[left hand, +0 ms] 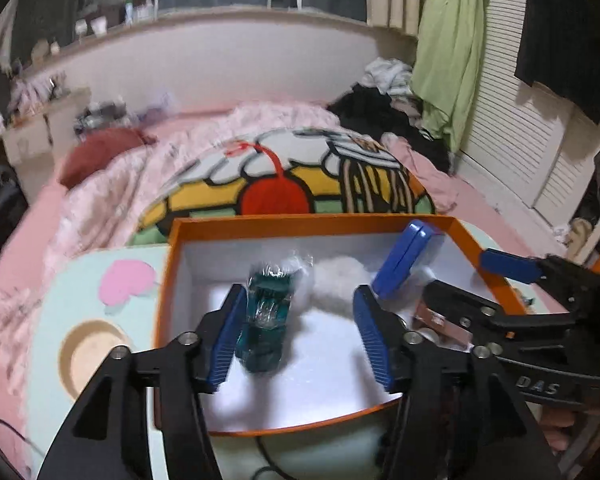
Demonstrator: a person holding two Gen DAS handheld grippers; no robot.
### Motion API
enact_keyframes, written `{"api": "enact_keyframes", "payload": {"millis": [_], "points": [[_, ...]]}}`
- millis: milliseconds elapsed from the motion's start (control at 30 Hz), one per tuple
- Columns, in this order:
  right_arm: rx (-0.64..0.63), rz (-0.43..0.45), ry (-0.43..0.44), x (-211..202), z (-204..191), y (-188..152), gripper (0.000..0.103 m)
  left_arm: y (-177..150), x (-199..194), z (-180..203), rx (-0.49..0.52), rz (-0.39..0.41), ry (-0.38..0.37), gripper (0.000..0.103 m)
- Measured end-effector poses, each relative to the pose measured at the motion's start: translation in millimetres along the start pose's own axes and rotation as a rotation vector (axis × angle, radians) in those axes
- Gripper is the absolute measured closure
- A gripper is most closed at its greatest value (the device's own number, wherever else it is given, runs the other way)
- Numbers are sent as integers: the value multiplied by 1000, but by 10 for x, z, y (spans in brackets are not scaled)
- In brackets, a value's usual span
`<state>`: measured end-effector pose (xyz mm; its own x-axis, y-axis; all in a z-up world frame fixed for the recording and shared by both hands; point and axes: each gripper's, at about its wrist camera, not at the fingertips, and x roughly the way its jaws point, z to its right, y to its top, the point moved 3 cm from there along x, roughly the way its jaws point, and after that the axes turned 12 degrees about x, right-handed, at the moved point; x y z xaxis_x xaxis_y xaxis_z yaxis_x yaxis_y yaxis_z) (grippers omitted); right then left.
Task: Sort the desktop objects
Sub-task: 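Drop the toy car into the orange box while the right drops the blue tin in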
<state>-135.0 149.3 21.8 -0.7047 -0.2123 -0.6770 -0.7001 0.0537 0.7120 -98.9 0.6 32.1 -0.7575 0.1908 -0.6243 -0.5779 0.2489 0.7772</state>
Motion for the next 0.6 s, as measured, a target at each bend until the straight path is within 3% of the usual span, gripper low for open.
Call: {"api": "enact_keyframes", "payload": {"millis": [167,300,533,600], "points": [[48,146,33,-528,37,-27,18,55,-356,22,-26,81,-27,35],[39,176,109,-963,-1,-296,12,-127,-664,133,4,75,-46,22],[-58,129,101,-1269,102,-1138,11,-977,-800,349,86,-35,-23,22],[-40,125,69,-1283,232,-1283,11,-1170,-659,417,116,-114,3,20]]}}
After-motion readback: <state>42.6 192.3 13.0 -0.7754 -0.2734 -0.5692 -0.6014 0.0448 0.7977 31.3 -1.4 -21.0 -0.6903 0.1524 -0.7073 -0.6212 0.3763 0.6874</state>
